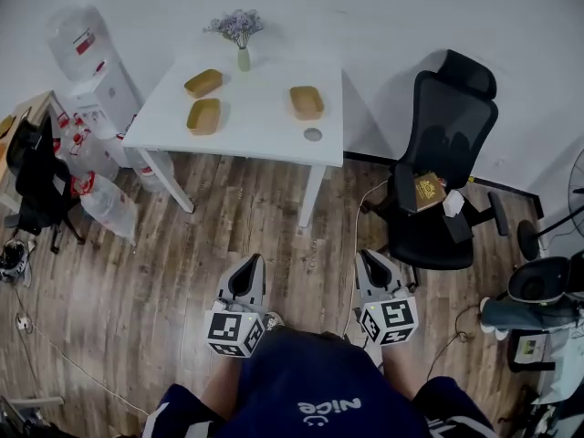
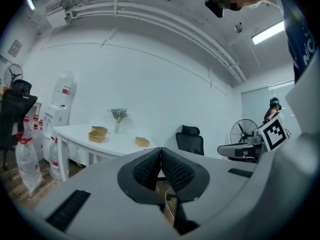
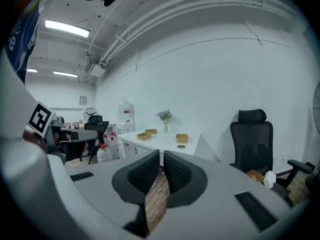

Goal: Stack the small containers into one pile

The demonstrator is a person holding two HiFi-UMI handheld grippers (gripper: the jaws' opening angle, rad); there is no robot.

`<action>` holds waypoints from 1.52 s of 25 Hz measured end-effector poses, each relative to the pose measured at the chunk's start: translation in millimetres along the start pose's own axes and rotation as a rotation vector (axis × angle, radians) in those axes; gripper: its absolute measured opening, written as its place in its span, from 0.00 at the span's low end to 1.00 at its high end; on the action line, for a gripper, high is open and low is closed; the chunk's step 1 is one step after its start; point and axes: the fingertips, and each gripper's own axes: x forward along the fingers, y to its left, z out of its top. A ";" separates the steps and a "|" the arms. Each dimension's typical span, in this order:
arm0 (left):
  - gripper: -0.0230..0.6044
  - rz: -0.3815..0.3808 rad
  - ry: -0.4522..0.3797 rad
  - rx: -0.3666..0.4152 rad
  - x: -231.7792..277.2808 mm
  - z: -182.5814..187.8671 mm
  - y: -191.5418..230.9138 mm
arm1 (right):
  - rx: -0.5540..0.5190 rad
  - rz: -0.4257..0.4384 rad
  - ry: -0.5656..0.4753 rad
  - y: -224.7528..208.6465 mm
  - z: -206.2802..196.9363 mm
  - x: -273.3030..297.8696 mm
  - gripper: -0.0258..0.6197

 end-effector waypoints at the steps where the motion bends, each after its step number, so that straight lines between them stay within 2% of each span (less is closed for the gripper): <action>1: 0.07 -0.008 -0.002 0.000 4.3 2.1 8.7 | 0.000 -0.006 -0.001 4.7 1.1 8.0 0.13; 9: 0.07 -0.046 0.000 0.018 21.3 15.4 53.8 | 0.010 -0.004 0.019 42.7 0.9 49.8 0.13; 15: 0.07 -0.030 0.029 0.003 31.2 10.0 70.7 | 0.027 0.006 0.039 42.5 0.8 71.8 0.13; 19: 0.07 -0.004 0.035 0.002 40.2 6.2 84.8 | 0.044 0.022 0.047 35.0 -4.8 96.3 0.13; 24: 0.07 0.069 0.050 -0.014 59.7 2.8 111.2 | 0.043 0.068 0.053 21.4 -0.5 144.8 0.13; 27: 0.07 0.097 0.067 -0.021 82.8 4.2 124.8 | 0.035 0.111 0.053 11.7 8.3 183.2 0.13; 31: 0.07 0.156 0.037 -0.011 125.6 19.3 142.0 | 0.021 0.155 0.053 -9.7 23.0 241.7 0.13; 34: 0.07 0.166 0.040 0.008 166.6 29.2 146.8 | 0.021 0.189 0.050 -30.0 35.4 282.3 0.13; 38: 0.07 0.192 0.047 0.047 221.7 42.0 151.6 | 0.036 0.192 0.062 -64.8 45.7 332.5 0.13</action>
